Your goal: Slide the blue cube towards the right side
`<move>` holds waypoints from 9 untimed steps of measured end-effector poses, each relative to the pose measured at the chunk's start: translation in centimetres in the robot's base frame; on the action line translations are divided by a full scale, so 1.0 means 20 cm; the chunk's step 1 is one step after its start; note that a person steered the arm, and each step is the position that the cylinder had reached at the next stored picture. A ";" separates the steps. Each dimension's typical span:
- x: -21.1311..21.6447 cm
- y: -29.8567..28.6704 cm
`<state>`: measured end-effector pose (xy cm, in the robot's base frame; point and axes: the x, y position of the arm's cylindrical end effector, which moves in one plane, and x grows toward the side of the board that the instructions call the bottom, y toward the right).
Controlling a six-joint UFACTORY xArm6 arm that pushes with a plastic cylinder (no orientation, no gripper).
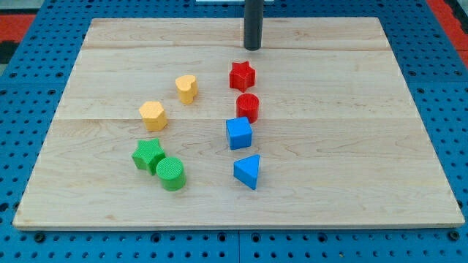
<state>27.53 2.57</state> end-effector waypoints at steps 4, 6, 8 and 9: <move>0.51 -0.82; 0.56 -0.66; 0.75 -0.55; 0.85 -0.54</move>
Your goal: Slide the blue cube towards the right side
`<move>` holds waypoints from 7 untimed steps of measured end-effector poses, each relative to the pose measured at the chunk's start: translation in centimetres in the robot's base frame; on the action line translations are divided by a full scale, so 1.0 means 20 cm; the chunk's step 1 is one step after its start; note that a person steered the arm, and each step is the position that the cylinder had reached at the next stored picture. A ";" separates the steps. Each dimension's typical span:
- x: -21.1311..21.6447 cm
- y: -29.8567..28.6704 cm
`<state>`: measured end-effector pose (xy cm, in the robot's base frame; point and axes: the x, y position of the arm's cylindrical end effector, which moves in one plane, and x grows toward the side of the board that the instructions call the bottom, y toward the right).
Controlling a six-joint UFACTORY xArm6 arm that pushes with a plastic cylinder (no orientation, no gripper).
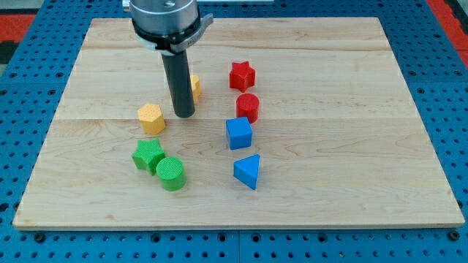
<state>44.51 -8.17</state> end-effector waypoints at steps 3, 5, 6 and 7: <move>0.12 0.28; 0.12 0.52; 0.17 0.35; 0.06 0.22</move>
